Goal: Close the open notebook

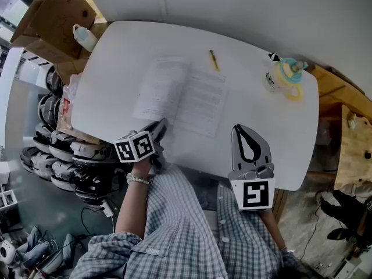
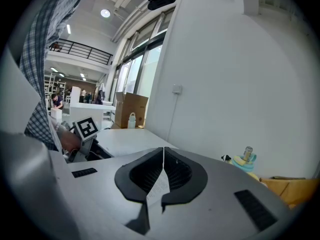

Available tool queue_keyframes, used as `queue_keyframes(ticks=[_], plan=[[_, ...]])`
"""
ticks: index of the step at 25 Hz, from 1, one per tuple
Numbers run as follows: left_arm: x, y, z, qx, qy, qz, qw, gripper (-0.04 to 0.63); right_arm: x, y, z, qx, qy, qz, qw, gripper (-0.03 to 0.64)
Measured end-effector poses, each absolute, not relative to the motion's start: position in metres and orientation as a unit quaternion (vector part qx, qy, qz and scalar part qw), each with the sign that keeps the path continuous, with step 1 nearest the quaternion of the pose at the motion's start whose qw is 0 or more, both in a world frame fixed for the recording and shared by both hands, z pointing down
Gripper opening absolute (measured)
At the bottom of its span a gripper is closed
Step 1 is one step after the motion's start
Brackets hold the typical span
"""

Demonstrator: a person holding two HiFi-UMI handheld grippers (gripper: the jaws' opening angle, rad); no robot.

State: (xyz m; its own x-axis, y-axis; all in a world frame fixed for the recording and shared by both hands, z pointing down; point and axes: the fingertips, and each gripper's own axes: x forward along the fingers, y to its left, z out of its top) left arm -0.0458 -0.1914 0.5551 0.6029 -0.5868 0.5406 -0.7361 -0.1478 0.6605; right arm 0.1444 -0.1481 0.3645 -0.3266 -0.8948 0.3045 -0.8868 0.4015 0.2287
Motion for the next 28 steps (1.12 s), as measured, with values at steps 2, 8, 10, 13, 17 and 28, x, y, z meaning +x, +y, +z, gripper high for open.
queue_keyframes(ticks=[2, 8, 10, 13, 17, 28], plan=[[-0.042, -0.189, 0.556, 0.766, -0.438, 0.121, 0.456, 0.025, 0.144, -0.147, 0.365, 0.547, -0.815, -0.009, 0.194, 0.023], [-0.027, -0.184, 0.555, 0.795, -0.422, 0.238, 0.364, 0.023, 0.144, -0.145, 0.366, 0.546, -0.815, -0.01, 0.194, 0.023], [-0.023, -0.181, 0.556, 0.8, -0.416, 0.265, 0.341, 0.023, 0.144, -0.144, 0.366, 0.547, -0.815, -0.009, 0.193, 0.023], [-0.018, -0.179, 0.556, 0.805, -0.407, 0.3, 0.312, 0.023, 0.143, -0.143, 0.365, 0.547, -0.814, -0.009, 0.194, 0.023], [-0.012, -0.177, 0.556, 0.807, -0.393, 0.337, 0.284, 0.023, 0.142, -0.143, 0.365, 0.549, -0.813, -0.007, 0.193, 0.023], [-0.004, -0.174, 0.556, 0.811, -0.365, 0.401, 0.222, 0.023, 0.14, -0.143, 0.368, 0.548, -0.812, -0.003, 0.2, 0.023]])
